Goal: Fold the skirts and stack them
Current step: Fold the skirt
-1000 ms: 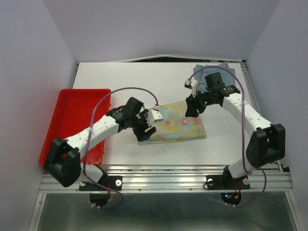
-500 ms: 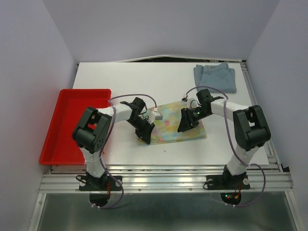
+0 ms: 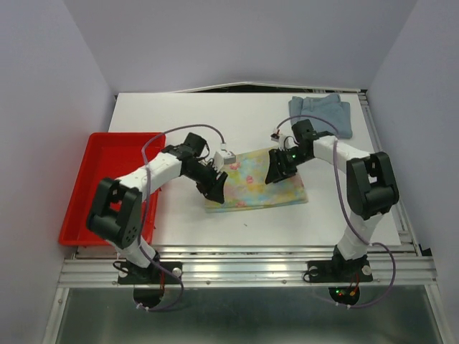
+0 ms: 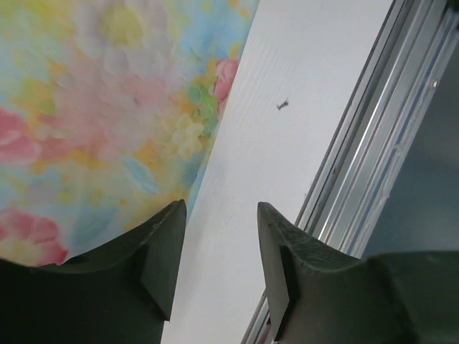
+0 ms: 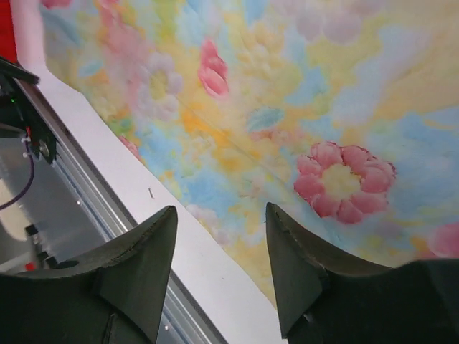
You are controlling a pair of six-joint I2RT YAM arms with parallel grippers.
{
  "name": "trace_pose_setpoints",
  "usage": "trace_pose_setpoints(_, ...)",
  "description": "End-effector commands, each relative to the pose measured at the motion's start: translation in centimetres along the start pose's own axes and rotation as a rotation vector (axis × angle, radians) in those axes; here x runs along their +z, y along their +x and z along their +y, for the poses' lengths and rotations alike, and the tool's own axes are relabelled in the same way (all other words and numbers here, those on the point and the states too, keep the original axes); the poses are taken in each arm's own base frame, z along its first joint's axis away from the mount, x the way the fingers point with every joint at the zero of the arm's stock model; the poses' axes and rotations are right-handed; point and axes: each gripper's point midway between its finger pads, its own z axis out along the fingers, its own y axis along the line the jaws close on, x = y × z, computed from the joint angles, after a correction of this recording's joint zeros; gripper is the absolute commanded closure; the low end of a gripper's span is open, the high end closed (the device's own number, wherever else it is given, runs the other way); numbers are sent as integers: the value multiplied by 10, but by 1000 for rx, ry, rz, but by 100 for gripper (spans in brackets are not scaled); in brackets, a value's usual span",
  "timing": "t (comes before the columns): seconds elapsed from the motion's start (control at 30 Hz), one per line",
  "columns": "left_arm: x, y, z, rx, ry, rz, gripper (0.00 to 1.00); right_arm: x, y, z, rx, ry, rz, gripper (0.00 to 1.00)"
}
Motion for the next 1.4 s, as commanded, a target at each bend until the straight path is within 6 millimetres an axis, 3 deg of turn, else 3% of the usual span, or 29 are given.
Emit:
trace_pose_setpoints(0.0, -52, -46, 2, -9, -132, -241, 43, -47, -49, 33, -171, 53, -190, 42)
trace_pose_setpoints(0.1, -68, -50, 13, -123, -244, -335, 37, -54, -59, 16, -246, 190, -219, 42)
trace_pose_setpoints(0.17, -76, -52, 29, -211, -345, -391, 10, -52, -58, 9, -247, 242, -201, 42)
trace_pose_setpoints(0.2, -79, -49, 34, -239, -374, -409, 2, -50, -57, 0, -240, 291, -188, 43)
trace_pose_setpoints(0.4, -77, -23, 66, -495, -522, -417, 3, -39, -51, -35, -254, 442, -178, 45)
trace_pose_setpoints(0.5, -70, -8, 80, -594, -576, -395, 14, -34, -41, -56, -243, 506, -145, 46)
trace_pose_setpoints(0.7, -40, 3, 87, -684, -506, -341, 18, -28, -19, -83, -223, 584, -71, 50)
trace_pose_setpoints(0.8, -19, 11, 98, -728, -473, -266, 31, -23, -9, -93, -205, 604, -32, 52)
trace_pose_setpoints(1.0, 7, 24, 104, -795, -416, -193, 48, -13, 9, -99, -178, 588, 13, 54)
trace_pose_setpoints(1.2, 21, 23, 98, -831, -322, -173, 60, -11, 8, -98, -171, 577, 14, 54)
trace_pose_setpoints(1.3, 20, 20, 101, -826, -323, -191, 78, -11, 9, -97, -170, 571, 19, 55)
trace_pose_setpoints(1.33, 15, 16, 103, -819, -329, -210, 91, -11, 9, -97, -169, 571, 18, 55)
trace_pose_setpoints(1.37, 9, 13, 107, -819, -351, -228, 97, -12, 8, -95, -174, 570, 14, 55)
